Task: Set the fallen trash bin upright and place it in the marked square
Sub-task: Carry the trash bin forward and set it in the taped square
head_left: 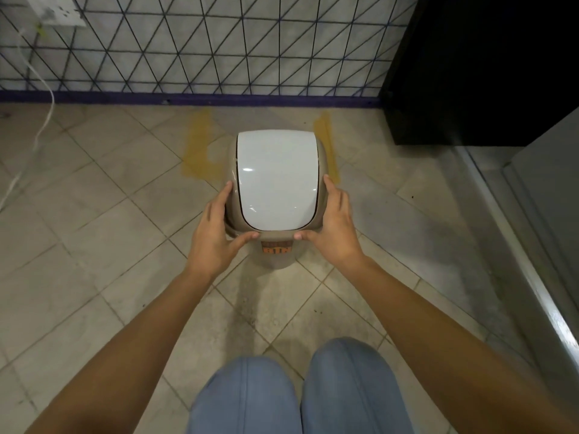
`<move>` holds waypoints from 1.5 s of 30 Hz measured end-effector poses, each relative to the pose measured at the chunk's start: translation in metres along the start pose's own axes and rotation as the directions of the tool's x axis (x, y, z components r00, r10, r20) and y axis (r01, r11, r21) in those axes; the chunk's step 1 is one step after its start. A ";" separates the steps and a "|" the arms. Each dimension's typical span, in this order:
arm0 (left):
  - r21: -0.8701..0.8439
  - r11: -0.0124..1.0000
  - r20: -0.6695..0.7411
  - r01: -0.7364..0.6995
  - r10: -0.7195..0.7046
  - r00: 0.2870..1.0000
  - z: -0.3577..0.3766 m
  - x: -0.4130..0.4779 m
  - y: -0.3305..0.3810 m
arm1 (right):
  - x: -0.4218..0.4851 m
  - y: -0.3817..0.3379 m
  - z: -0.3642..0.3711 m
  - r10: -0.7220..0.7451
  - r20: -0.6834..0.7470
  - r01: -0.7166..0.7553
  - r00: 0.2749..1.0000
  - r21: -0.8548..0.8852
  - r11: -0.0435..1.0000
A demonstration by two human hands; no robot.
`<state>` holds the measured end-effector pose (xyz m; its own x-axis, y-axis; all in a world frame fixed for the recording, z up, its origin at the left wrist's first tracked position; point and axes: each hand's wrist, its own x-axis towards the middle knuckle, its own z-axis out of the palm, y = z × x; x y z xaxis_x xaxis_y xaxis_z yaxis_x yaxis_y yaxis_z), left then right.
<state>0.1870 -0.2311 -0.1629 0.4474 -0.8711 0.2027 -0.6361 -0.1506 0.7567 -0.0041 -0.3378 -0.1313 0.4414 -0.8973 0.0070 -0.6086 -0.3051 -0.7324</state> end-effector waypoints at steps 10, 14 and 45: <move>0.024 1.000 -0.006 -0.016 0.016 1.000 -0.002 0.033 -0.010 | 0.032 -0.001 0.005 -0.024 -0.007 0.024 1.000 -0.001 1.000; 0.015 1.000 -0.009 -0.020 0.020 1.000 -0.004 0.048 -0.015 | 0.047 -0.004 0.010 -0.022 -0.012 0.023 1.000 0.023 0.999; -0.246 0.958 0.080 0.145 -0.129 0.988 -0.013 0.135 -0.037 | 0.148 -0.026 0.013 0.066 0.093 -0.075 0.993 0.095 0.993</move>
<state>0.2789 -0.3374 -0.1555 0.4741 -0.8789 0.0528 -0.3899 -0.1559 0.9076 0.0860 -0.4585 -0.1203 0.4592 -0.8821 -0.1049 -0.5745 -0.2048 -0.7925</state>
